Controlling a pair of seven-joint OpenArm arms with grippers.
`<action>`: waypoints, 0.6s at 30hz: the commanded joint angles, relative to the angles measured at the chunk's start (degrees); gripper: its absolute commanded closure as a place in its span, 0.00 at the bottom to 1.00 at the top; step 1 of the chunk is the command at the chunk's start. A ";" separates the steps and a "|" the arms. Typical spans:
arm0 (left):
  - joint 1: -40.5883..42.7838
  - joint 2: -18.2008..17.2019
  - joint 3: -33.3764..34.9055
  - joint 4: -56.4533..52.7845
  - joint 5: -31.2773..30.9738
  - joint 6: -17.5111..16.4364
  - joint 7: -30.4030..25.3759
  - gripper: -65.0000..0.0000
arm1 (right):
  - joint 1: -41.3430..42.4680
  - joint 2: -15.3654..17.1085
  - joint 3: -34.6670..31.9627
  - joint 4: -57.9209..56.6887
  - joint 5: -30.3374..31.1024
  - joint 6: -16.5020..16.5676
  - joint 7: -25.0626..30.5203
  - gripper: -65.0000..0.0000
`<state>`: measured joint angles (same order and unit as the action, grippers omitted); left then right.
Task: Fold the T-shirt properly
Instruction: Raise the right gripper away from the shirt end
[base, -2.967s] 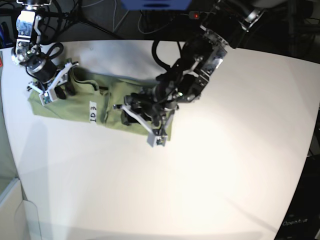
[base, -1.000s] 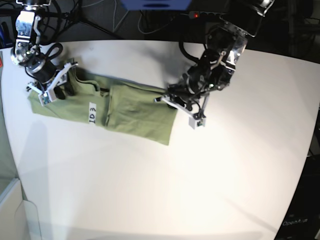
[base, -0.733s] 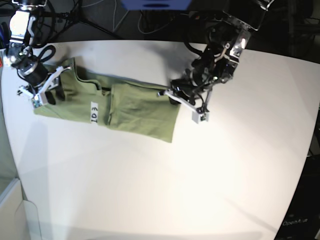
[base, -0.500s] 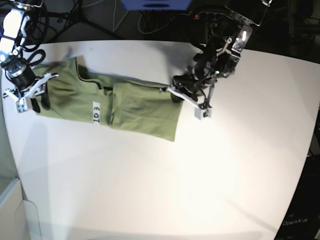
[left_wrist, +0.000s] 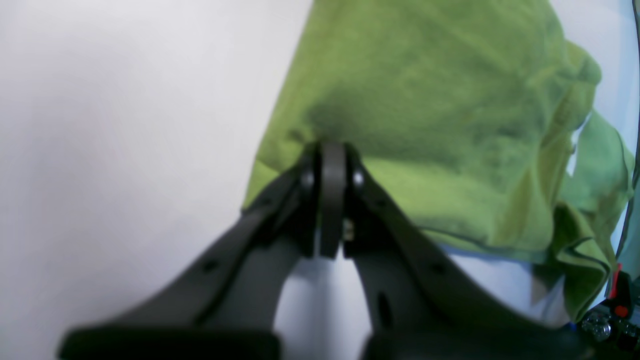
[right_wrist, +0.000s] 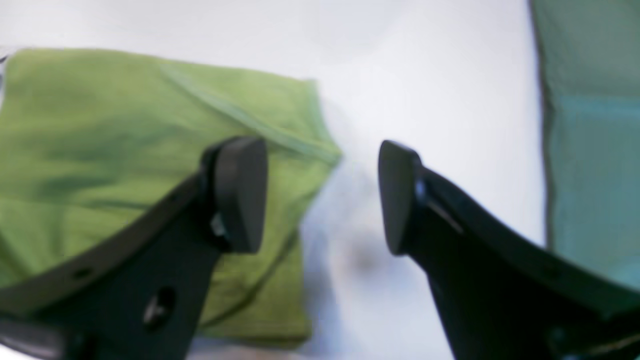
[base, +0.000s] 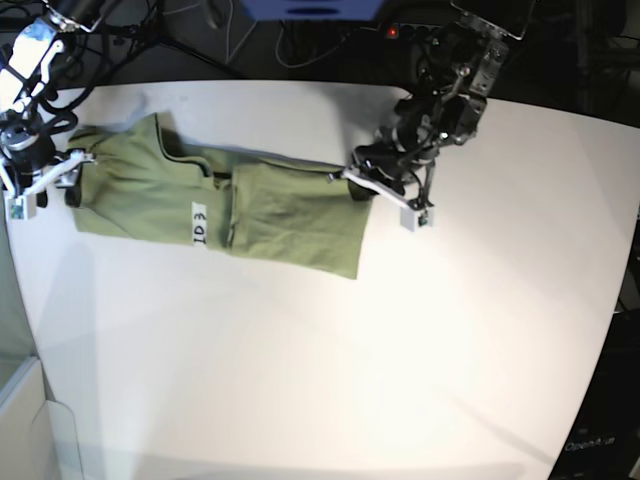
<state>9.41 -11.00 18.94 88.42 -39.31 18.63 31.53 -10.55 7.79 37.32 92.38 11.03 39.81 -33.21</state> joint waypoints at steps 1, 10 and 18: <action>1.62 -1.08 -0.08 -1.26 2.52 4.80 4.65 0.97 | -0.14 0.87 0.44 1.12 1.06 0.19 0.64 0.46; 1.18 -1.00 -0.08 -1.35 2.52 4.80 4.82 0.97 | -7.34 -2.21 1.49 2.00 0.89 0.19 7.06 0.90; 1.10 -1.26 -0.08 -1.78 2.52 4.71 5.00 0.97 | -17.37 -7.04 0.96 6.74 0.89 0.19 19.01 0.93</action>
<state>9.23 -11.25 18.94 88.38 -39.31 18.65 32.08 -27.90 0.19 38.15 97.76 10.90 39.75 -15.99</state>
